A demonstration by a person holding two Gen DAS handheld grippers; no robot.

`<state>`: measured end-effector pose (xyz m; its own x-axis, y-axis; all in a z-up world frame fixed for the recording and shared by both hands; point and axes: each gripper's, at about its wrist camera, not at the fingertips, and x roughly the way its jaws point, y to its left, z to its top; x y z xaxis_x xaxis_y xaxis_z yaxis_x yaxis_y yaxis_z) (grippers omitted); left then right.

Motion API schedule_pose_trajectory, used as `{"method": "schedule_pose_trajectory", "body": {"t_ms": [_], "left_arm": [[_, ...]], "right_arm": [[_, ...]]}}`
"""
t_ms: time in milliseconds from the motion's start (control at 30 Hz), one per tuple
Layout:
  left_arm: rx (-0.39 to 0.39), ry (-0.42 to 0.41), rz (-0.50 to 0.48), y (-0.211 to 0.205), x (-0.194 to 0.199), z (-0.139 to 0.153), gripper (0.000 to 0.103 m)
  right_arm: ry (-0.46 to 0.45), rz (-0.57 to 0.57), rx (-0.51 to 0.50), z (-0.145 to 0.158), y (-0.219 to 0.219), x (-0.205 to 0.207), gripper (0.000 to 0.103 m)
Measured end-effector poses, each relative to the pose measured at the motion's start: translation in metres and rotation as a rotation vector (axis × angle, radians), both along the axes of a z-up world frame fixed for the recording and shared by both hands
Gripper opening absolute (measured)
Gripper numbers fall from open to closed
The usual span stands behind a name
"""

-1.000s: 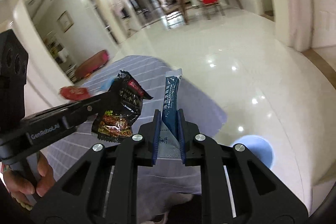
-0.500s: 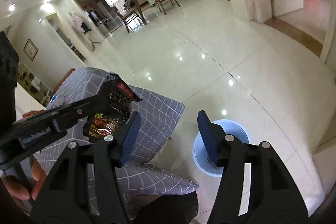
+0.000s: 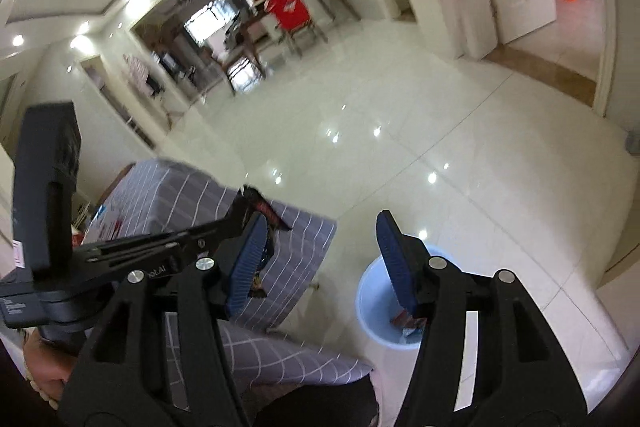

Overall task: Collect trash
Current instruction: 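Carry both items over the blue bucket and open both tools to drop them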

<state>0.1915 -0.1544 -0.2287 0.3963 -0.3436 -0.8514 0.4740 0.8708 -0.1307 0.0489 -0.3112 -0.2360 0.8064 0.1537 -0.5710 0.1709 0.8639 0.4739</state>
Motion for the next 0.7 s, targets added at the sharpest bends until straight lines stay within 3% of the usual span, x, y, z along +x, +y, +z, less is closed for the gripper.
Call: {"method": "schedule_pose_trajectory", "body": {"t_ms": [233, 300, 333, 367, 433, 700], "left_arm": [[-0.028, 0.003, -0.025, -0.014, 0.005, 0.001, 0.003], [-0.025, 0.012, -0.017, -0.018, 0.008, -0.002, 0.031], [-0.015, 0.012, 0.001, -0.016, 0.01, -0.003, 0.078], [-0.021, 0.002, 0.017, -0.014, 0.009, -0.004, 0.091], [-0.068, -0.004, 0.032, -0.007, 0.008, -0.001, 0.091], [-0.058, -0.02, 0.098, 0.029, -0.014, 0.007, 0.091]], "right_arm": [[-0.027, -0.076, 0.009, 0.006, -0.014, -0.007, 0.057], [-0.04, -0.091, 0.012, 0.007, -0.014, -0.01, 0.057], [-0.041, -0.097, 0.01, 0.008, -0.014, -0.011, 0.057], [-0.039, -0.099, 0.011, 0.007, -0.017, -0.015, 0.057], [-0.034, -0.098, 0.014, 0.006, -0.017, -0.014, 0.057], [-0.012, -0.043, 0.018, 0.006, 0.002, -0.012, 0.059]]}}
